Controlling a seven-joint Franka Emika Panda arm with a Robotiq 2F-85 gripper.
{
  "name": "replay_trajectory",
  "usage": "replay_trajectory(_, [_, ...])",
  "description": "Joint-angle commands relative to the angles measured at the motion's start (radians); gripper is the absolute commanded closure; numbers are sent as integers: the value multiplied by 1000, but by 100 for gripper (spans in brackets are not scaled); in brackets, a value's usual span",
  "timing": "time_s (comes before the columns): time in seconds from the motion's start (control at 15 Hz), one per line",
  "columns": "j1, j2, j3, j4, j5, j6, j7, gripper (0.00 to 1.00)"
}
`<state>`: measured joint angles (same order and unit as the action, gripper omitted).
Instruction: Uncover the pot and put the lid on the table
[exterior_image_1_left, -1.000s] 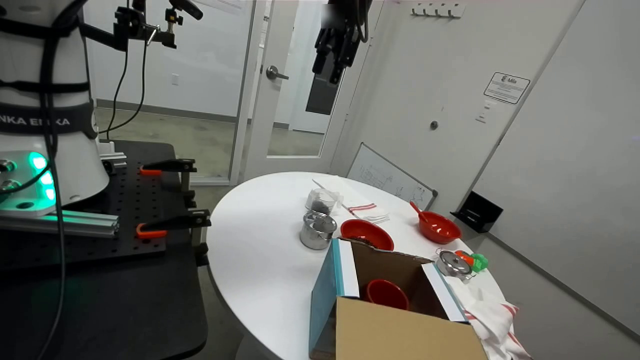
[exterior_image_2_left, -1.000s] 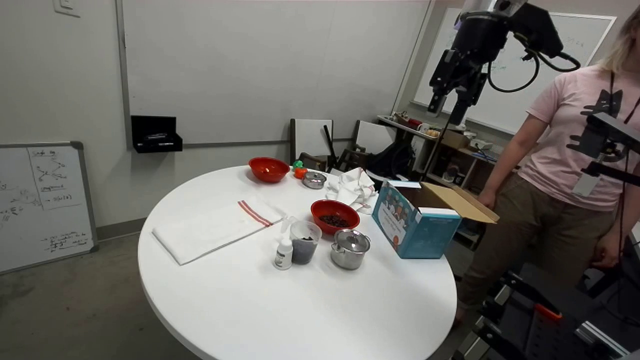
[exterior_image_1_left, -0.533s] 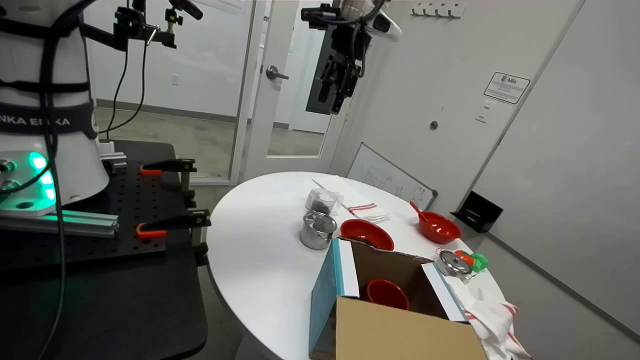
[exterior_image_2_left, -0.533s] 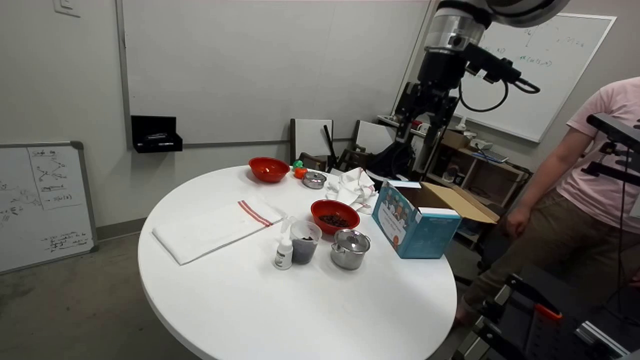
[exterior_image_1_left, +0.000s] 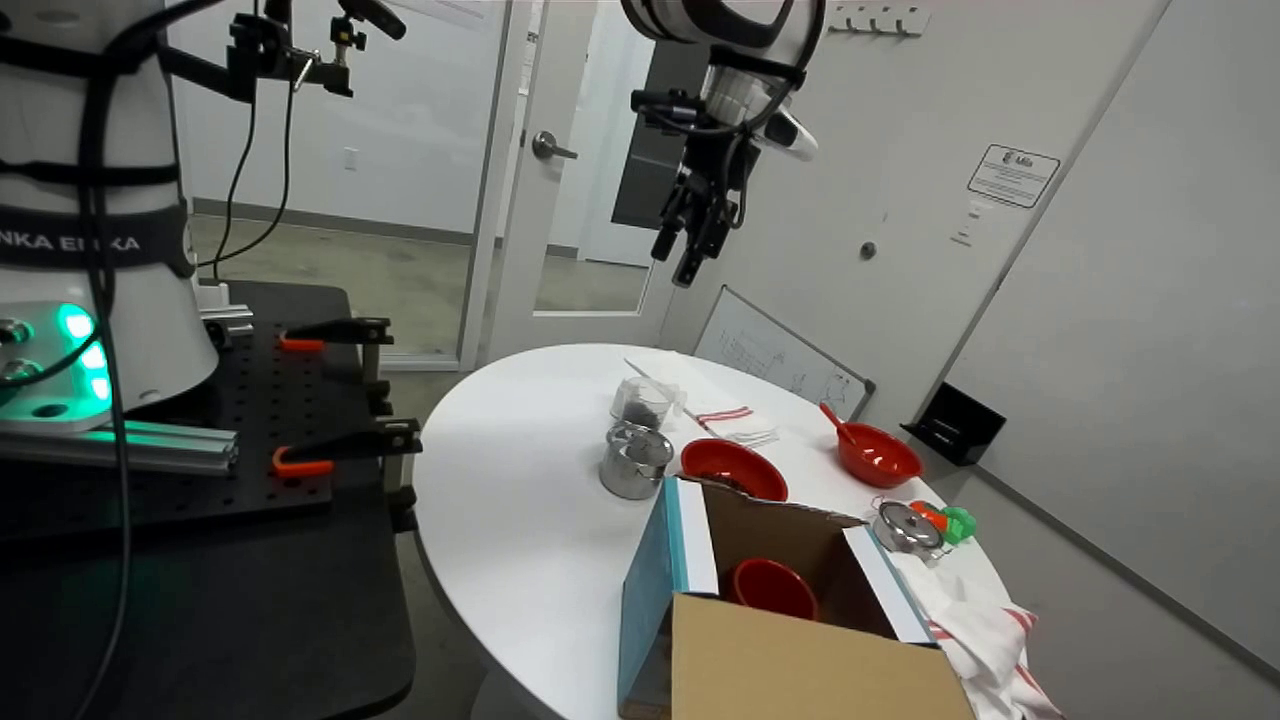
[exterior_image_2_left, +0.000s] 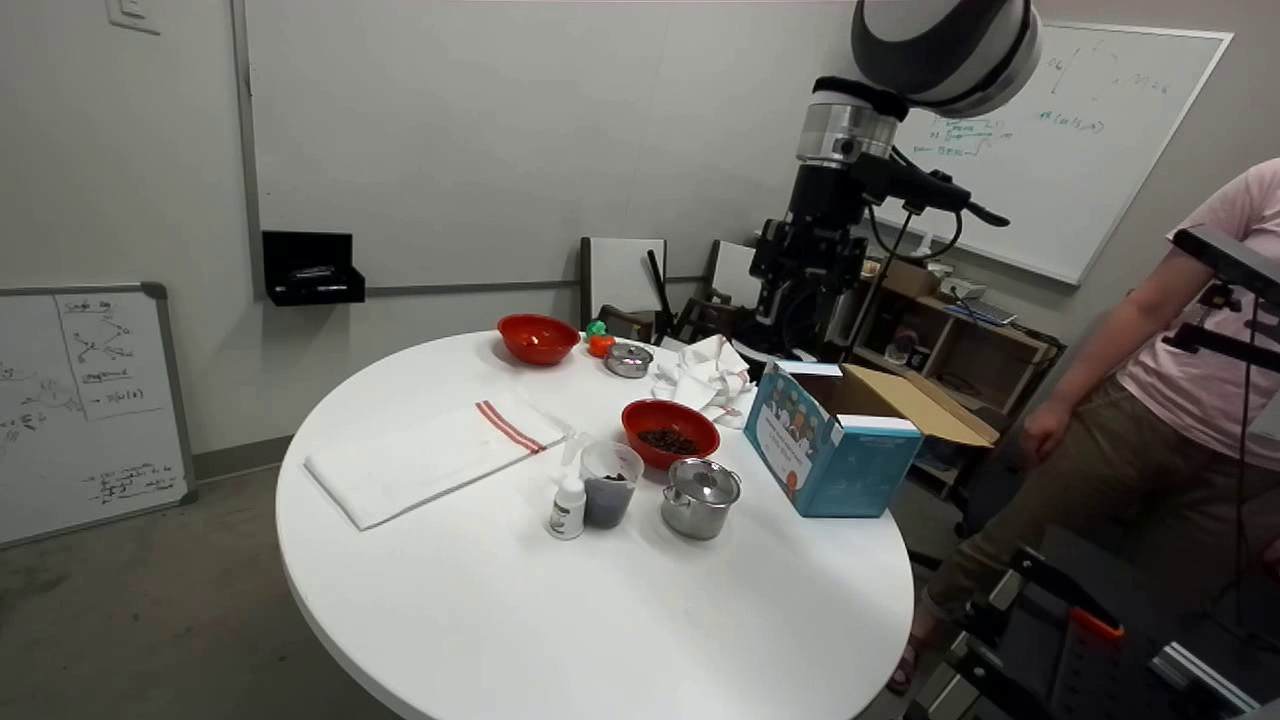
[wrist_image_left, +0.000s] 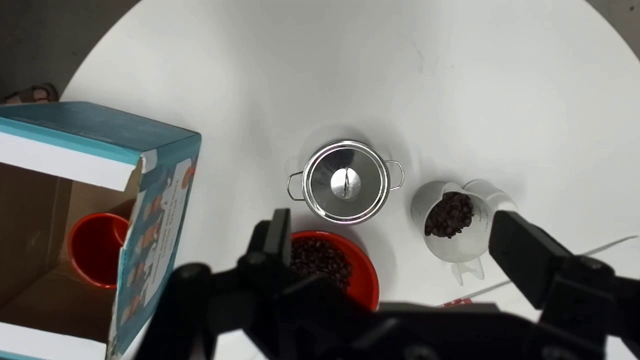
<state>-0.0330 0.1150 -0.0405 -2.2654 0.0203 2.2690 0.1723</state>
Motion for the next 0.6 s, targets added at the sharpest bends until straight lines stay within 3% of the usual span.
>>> replay_trajectory(0.0, [0, 10, -4, 8, 3, -3, 0, 0])
replay_trajectory(0.27, [-2, 21, -6, 18, 6, -3, -1, 0])
replay_trajectory(0.53, [17, 42, 0, 32, -56, -88, 22, 0])
